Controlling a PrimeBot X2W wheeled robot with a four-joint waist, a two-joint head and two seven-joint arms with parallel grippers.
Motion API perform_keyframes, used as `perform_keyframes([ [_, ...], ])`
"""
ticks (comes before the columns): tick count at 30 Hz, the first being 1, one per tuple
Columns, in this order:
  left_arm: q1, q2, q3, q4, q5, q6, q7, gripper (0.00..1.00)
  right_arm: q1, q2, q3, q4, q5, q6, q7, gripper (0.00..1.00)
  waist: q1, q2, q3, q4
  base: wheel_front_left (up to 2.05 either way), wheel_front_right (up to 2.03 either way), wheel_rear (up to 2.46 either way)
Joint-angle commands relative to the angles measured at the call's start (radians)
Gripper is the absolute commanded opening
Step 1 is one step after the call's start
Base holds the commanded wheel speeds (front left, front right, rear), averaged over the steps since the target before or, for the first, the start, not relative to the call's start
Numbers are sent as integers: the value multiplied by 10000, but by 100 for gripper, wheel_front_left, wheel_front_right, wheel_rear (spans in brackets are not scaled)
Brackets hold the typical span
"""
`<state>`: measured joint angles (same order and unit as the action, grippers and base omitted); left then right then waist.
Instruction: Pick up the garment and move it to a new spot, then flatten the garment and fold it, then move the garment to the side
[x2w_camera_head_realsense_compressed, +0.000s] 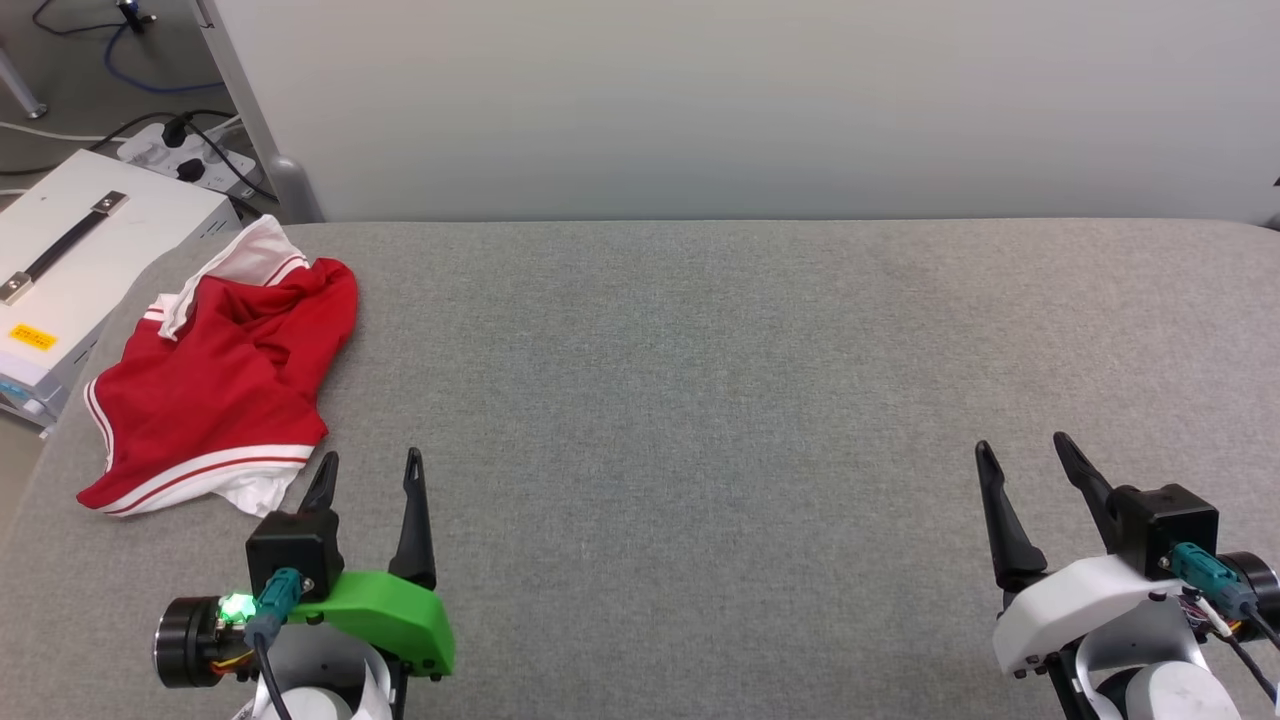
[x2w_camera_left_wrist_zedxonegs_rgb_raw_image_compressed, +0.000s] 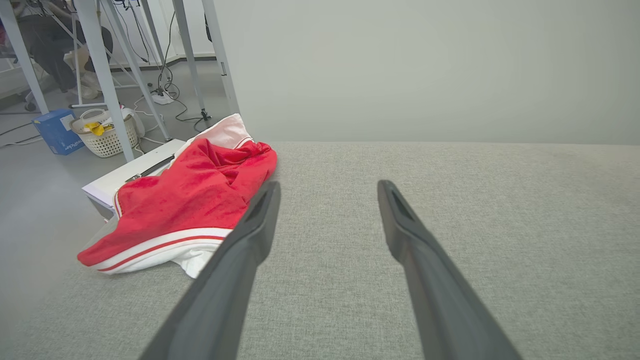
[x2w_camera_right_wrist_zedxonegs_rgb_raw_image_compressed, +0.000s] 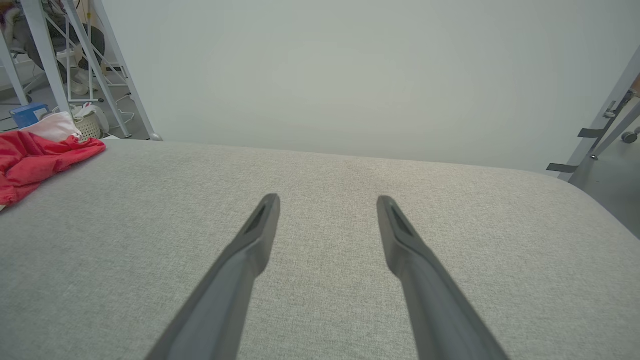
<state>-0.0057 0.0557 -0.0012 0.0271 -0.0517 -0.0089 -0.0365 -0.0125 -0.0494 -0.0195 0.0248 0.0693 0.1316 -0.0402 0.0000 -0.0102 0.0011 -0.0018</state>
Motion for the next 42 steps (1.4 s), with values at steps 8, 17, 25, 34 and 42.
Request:
perform_keyframes([
  [8,137,-14,-29,82,-276,-91,-286,100,36,-4,-30,-22,152,-2,-275,100,0,25,-12,-6,0,0,0],
  [17,183,-18,-42,39,-451,-127,-469,100,49,-4,-39,-213,213,-3,-456,100,0,32,-3,11,0,0,0],
  [25,238,-21,-103,141,-622,-186,-639,100,105,-4,-99,-203,345,-4,-624,100,0,39,-11,28,0,0,0],
  [34,260,-25,-141,233,-770,-208,-823,100,85,-5,-181,-161,498,-4,-805,100,0,46,-4,15,0,0,0],
  [42,326,-29,-210,293,-958,-232,-1029,100,136,-5,-140,-129,581,-5,-1008,100,0,54,7,14,0,0,0],
])
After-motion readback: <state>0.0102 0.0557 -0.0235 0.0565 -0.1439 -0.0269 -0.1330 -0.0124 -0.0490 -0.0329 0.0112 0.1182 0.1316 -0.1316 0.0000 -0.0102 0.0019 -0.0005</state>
